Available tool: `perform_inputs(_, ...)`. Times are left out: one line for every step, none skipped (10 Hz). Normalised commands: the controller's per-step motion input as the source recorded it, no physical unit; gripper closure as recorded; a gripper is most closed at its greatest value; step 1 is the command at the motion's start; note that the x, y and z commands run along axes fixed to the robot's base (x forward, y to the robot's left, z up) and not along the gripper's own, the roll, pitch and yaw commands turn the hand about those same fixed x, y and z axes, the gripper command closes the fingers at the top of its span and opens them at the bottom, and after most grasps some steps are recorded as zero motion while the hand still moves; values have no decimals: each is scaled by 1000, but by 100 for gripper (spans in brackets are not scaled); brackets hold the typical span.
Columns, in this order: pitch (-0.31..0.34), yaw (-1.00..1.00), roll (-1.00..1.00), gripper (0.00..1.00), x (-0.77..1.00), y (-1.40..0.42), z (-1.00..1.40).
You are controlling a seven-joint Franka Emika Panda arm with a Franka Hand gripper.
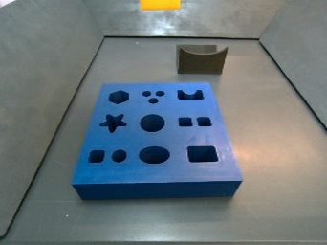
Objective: Insert the arch object.
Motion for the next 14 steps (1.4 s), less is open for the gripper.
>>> perform_inputs(0,0,0,100,40,0,-160)
perform_inputs(0,0,0,100,317,3,-637)
perform_inputs(0,0,24,100,469,103,-1000)
perform_inputs(-10,0,0,100,414,134,-1000)
perform_inputs(-20,0,20,100,346,157,-1000)
perform_inputs(-54,0,54,100,174,186,-1000)
perform_inputs(-36,14,96,100,117,154,-940)
perform_inputs(0,49,140,100,154,146,-626)
perform_inputs(0,111,191,100,189,100,-509)
perform_inputs(11,166,219,100,206,54,-417)
perform_inputs(13,129,201,100,226,3,-380)
perform_inputs(36,49,164,100,360,0,-443)
perform_inputs(66,0,136,100,266,74,-346)
perform_inputs(40,0,154,100,114,86,-266)
